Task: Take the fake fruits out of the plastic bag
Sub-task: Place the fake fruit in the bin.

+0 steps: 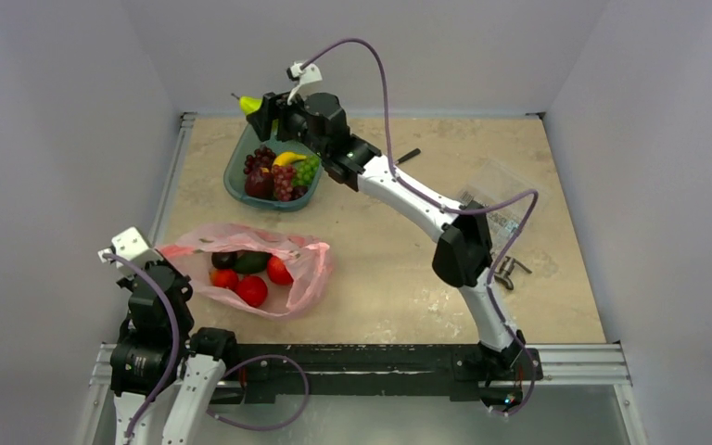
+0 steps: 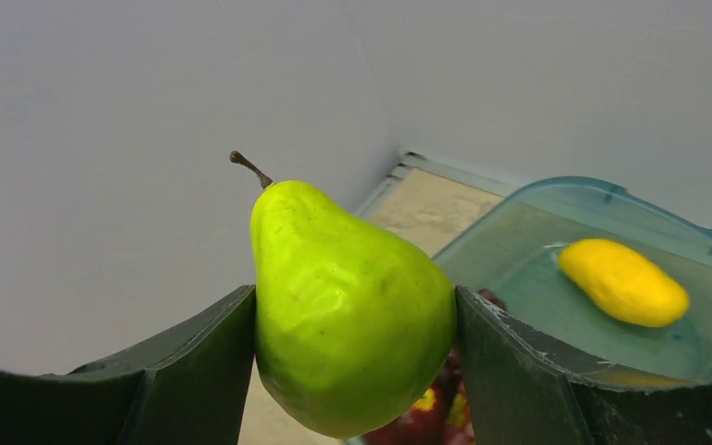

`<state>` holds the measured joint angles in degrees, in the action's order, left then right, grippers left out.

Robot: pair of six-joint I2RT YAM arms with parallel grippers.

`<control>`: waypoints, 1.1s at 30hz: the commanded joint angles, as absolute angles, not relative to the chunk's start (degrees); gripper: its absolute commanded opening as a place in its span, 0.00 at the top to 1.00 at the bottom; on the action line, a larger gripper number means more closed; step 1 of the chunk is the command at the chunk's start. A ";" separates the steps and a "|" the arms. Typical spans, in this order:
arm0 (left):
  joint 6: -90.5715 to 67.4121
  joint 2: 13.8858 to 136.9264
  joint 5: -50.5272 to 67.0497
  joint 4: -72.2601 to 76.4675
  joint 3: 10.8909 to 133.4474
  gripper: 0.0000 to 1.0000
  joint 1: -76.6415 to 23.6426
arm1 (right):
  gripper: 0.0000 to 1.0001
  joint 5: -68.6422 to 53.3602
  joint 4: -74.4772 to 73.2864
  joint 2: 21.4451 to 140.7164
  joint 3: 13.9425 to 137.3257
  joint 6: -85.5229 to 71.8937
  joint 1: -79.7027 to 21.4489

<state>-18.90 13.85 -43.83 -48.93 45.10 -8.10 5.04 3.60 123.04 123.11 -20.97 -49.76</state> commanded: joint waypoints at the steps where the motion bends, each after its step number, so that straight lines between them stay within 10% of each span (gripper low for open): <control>1: -17.50 14.39 -38.11 -46.50 45.59 1.00 -8.53 | 1.00 6.98 1.60 130.70 132.28 -18.80 -46.28; 9: -13.19 15.75 -21.20 -43.28 44.85 1.00 -8.71 | 0.92 9.68 2.60 143.40 137.99 -15.73 -43.41; 16: -13.11 15.72 -21.04 -43.08 44.59 1.00 -8.79 | 0.63 10.92 2.23 146.39 137.63 -12.27 -43.31; 23: -13.34 16.12 -21.19 -43.32 44.67 1.00 -8.88 | 0.15 12.95 -1.34 147.45 140.58 -9.13 -43.33; 33: -13.45 16.36 -20.97 -43.42 44.77 1.00 -8.94 | 0.01 14.17 -8.35 134.05 133.74 -9.54 -43.40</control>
<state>-13.91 15.62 -21.63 -45.78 45.08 -8.45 12.80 -5.04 143.70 134.17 -9.78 -43.13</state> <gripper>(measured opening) 0.008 0.987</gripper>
